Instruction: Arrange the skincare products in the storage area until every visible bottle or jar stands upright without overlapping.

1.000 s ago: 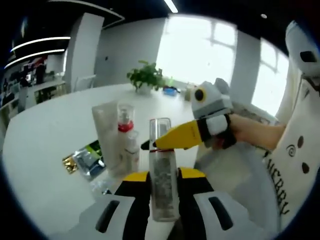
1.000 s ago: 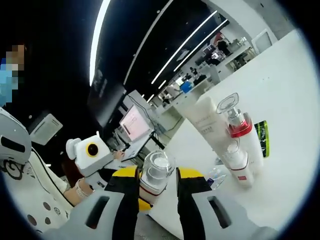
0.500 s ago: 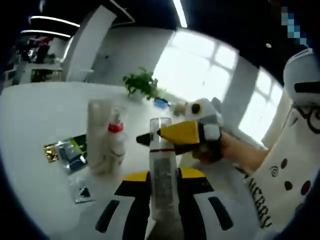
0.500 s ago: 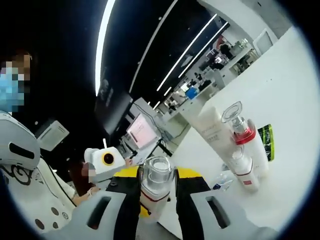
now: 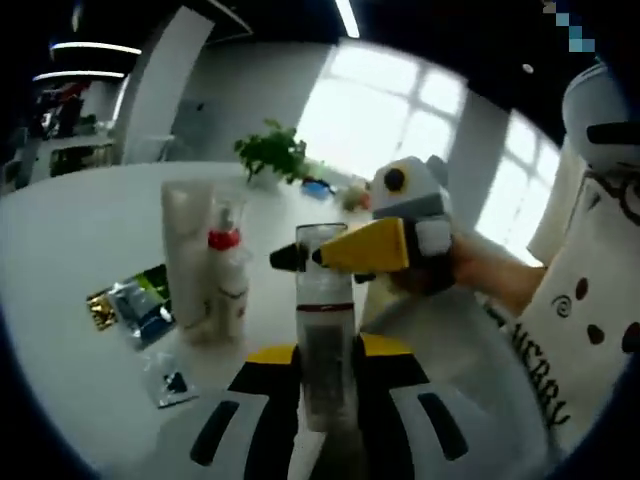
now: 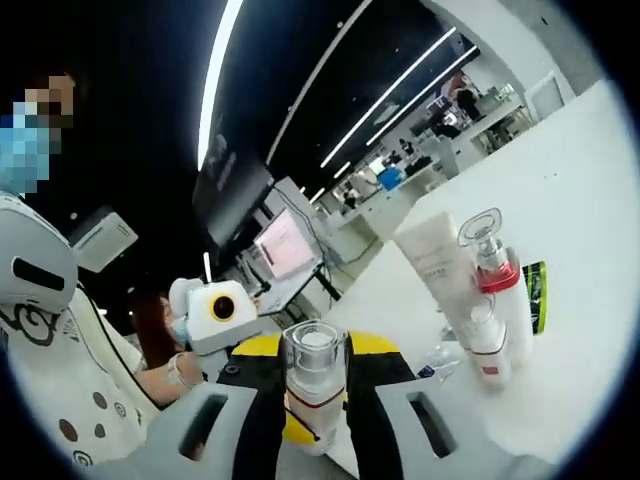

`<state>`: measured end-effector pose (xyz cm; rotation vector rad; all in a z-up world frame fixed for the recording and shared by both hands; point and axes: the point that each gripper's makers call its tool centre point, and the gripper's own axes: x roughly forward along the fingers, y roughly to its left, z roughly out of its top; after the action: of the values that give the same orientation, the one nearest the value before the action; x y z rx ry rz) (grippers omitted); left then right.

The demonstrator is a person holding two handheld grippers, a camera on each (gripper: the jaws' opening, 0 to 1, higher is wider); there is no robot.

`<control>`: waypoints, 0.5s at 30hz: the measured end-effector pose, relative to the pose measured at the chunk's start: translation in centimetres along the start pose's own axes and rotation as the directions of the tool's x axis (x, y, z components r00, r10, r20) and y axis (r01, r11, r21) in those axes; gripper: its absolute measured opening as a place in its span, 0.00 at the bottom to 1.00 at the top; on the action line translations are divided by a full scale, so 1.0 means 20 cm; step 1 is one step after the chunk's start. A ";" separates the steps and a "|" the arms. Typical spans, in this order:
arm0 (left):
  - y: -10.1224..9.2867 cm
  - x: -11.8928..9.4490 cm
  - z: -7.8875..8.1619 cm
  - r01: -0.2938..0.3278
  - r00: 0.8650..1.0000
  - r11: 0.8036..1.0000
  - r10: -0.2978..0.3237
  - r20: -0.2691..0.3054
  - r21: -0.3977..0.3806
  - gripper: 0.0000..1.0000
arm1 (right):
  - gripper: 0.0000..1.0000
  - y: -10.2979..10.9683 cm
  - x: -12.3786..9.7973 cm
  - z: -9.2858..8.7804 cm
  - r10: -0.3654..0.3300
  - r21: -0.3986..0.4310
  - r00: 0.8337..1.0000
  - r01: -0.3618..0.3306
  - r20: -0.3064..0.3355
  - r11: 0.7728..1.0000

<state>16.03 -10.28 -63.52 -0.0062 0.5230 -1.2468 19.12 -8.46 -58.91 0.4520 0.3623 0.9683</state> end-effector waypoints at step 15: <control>0.06 0.05 -0.08 -0.070 0.981 0.976 0.105 -0.163 0.208 0.25 | 0.22 -0.02 0.04 -0.06 -0.087 -0.266 0.991 0.057 -0.101 0.962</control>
<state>16.64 -10.37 -65.58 0.2964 0.5387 -1.2150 19.10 -7.74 -60.22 0.1418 0.3431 0.9574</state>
